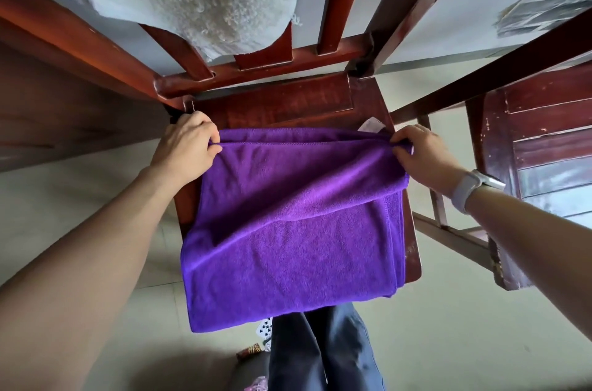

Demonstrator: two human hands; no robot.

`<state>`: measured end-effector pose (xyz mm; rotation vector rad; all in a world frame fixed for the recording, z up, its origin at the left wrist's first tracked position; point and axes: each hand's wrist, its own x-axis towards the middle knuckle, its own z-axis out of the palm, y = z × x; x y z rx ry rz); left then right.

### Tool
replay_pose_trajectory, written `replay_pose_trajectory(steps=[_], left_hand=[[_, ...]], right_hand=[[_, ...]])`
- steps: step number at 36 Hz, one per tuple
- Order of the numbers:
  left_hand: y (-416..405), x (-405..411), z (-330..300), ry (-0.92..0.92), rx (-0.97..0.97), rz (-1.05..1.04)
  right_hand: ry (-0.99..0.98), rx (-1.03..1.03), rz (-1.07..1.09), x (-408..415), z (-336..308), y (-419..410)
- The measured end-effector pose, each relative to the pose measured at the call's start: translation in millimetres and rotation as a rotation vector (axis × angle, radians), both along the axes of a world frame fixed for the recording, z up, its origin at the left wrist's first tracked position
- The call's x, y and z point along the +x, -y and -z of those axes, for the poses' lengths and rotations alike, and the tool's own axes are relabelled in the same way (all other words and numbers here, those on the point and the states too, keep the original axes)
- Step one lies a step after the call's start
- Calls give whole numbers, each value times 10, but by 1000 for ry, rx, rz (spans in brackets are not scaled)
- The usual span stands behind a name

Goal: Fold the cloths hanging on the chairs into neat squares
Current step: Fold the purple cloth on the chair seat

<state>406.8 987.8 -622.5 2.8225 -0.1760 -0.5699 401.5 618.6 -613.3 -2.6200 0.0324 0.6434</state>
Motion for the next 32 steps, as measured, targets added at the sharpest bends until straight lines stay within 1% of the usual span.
replay_pose_trajectory(steps=[5, 8, 12, 17, 24, 28, 32], left_hand=[[-6, -22, 26, -20, -60, -67], [6, -32, 41, -5, -85, -60], [-42, -42, 19, -9, -70, -17], [-129, -130, -114, 98, -125, -32], [-197, -377, -507, 227, -222, -134], [-197, -539, -840, 280, -292, -148], [-189, -717, -1205, 325, -353, -149]], right_hand=[[57, -28, -21, -3, -56, 36], [103, -36, -44, -24, -75, 50], [126, -49, -77, -71, -106, 65], [166, -48, -44, -156, -183, 73], [205, -4, 39, -355, -560, 29], [230, 10, 80, -494, -830, 34], [264, 15, 70, -645, -1119, 96]])
